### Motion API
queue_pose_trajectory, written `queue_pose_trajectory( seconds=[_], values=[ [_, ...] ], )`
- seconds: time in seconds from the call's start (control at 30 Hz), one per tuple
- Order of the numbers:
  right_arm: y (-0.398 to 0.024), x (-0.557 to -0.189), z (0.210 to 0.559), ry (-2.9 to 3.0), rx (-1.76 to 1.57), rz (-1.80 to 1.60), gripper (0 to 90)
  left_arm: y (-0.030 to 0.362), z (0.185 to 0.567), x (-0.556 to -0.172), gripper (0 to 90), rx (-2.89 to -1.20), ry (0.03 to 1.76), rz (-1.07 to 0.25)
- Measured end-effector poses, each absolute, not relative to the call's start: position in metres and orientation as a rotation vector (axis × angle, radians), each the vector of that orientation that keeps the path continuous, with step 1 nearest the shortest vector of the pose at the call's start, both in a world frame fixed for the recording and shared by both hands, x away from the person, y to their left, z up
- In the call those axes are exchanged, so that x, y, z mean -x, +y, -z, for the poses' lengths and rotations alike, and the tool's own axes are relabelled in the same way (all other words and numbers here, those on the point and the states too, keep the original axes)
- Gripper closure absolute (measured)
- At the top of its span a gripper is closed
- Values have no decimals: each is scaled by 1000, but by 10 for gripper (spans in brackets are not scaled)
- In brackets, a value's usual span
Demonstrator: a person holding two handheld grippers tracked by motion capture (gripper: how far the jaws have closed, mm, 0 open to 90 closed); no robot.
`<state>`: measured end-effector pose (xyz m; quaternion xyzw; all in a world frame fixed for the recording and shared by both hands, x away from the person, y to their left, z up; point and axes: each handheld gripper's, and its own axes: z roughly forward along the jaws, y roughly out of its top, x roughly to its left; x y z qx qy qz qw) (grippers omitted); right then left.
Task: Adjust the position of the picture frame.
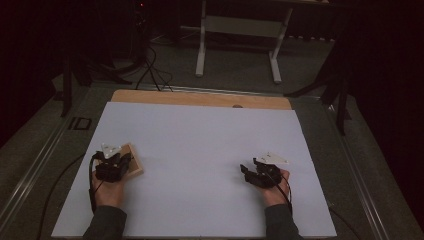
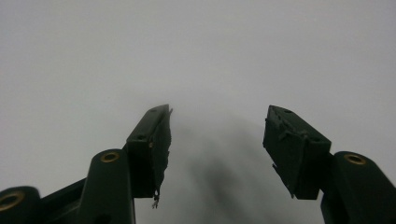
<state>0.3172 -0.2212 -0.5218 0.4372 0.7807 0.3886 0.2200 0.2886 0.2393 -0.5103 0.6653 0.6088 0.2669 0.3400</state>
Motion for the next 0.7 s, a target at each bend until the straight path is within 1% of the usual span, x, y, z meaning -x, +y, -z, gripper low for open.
queue_pose_trajectory(
  seconds=[0.13,0.7],
  values=[
    [-221,-317,522,2160,-1207,-1075,408,243,512,-291,894,-1728,1609,-707],
    [-220,-317,523,2165,-1197,-1075,414,238,519,-302,894,-1799,1570,-738]
  ],
)
